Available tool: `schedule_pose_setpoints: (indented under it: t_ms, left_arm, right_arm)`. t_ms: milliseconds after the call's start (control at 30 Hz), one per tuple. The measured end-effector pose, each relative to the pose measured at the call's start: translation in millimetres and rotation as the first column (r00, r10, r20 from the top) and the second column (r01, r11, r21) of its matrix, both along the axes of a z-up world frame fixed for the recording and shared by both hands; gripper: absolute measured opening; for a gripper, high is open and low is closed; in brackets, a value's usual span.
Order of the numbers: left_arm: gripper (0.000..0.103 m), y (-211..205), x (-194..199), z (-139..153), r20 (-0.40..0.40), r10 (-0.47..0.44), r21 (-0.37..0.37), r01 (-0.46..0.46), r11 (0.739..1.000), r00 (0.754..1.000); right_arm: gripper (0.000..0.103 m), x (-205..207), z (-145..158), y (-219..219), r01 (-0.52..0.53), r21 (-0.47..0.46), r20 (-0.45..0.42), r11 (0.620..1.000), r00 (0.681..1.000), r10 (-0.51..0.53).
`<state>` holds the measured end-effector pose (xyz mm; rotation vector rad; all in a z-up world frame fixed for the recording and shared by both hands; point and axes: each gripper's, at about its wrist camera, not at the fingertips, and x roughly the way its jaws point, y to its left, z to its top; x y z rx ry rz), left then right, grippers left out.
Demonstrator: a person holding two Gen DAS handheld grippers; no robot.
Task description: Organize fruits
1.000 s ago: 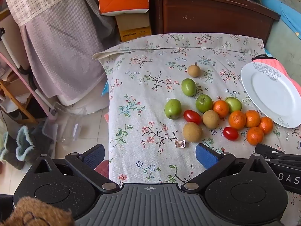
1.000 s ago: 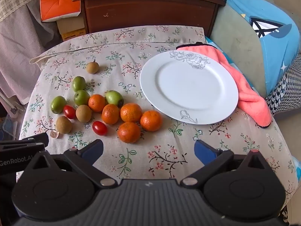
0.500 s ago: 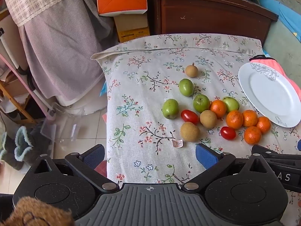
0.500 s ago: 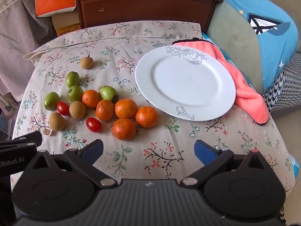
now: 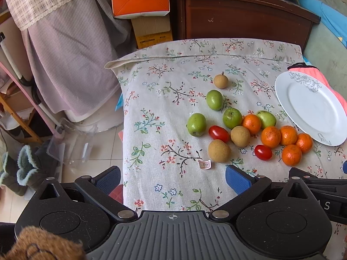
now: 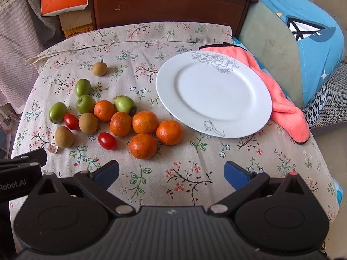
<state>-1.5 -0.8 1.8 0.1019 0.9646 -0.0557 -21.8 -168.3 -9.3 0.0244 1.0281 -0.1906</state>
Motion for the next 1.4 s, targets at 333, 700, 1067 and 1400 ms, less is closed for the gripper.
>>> schedule_pose_setpoints:
  t_ms: [333,700,1067,1400]
  left_arm:
    - [0.103,-1,0,-1,0.000,0.000,0.003,0.000,1.000,1.000]
    - [0.103,1,-1,1,0.009,-0.025,-0.038,0.026,0.999,1.000]
    - [0.103,34,10,6,0.037,0.049,-0.104,-0.045,0.994,0.998]
    - [0.101,50,17,6,0.074,0.074,-0.125,-0.065,0.990,0.994]
  right_arm:
    - [0.102,0,0,2,-0.007,-0.015,0.005,1.000,1.000,0.007]
    - [0.099,-3,2,-3,-0.008,0.013,0.025,1.000,1.000,0.008]
    - [0.095,-20,8,-43,0.012,0.146,0.091,0.989,0.995,-0.026]
    - [0.075,-34,2,-63,-0.025,0.262,0.132,0.965,0.991,-0.010]
